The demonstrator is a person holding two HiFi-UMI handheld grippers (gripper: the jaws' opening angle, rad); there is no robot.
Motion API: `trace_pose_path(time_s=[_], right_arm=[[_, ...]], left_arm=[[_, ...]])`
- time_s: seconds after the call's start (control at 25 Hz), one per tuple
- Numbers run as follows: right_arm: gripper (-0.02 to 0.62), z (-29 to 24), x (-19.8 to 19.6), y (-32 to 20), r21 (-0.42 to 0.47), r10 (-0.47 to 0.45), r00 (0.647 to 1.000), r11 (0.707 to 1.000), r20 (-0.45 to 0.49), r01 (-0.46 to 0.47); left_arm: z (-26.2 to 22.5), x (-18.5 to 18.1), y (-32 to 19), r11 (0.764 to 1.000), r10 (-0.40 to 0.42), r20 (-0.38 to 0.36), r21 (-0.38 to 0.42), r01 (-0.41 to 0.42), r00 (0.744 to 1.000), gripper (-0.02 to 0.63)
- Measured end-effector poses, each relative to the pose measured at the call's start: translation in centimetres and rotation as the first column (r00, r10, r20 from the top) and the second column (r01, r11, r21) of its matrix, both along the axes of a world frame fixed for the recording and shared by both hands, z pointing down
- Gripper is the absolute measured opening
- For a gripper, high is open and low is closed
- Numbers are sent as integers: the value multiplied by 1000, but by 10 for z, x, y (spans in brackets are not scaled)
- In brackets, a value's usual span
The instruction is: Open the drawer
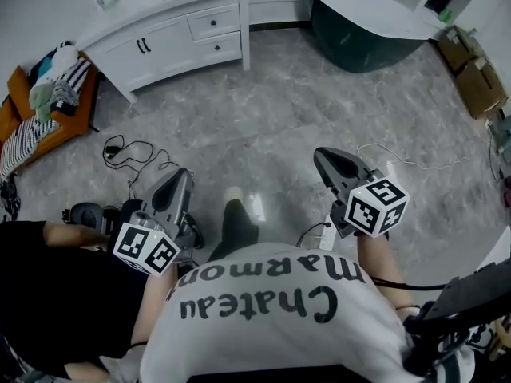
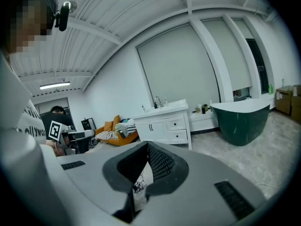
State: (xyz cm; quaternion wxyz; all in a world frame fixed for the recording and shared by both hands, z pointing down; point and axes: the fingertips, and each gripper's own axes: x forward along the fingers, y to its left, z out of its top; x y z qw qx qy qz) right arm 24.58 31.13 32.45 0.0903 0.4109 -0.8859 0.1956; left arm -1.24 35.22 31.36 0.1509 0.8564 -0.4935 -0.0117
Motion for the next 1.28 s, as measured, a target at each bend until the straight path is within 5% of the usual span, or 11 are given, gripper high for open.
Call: trace_pose_path(time_s=[0.6,0.8,1.28], right_arm=[[11,-10,-69,-151,-20,14,1000,1000,0,-14],[11,-27,-99,-196,-4,-1,1000,1000,-1,1],[11,-24,-124,-264,-37,10,1000,999,-10,-10]], left_arm=[[-20,-67,-165,999,33,23,17,-33,999,8],[-42,-89,-253,997,-46,-130,56,54,990,8],[-12,-99,-326,999,4,-63,53,-1,998,8]])
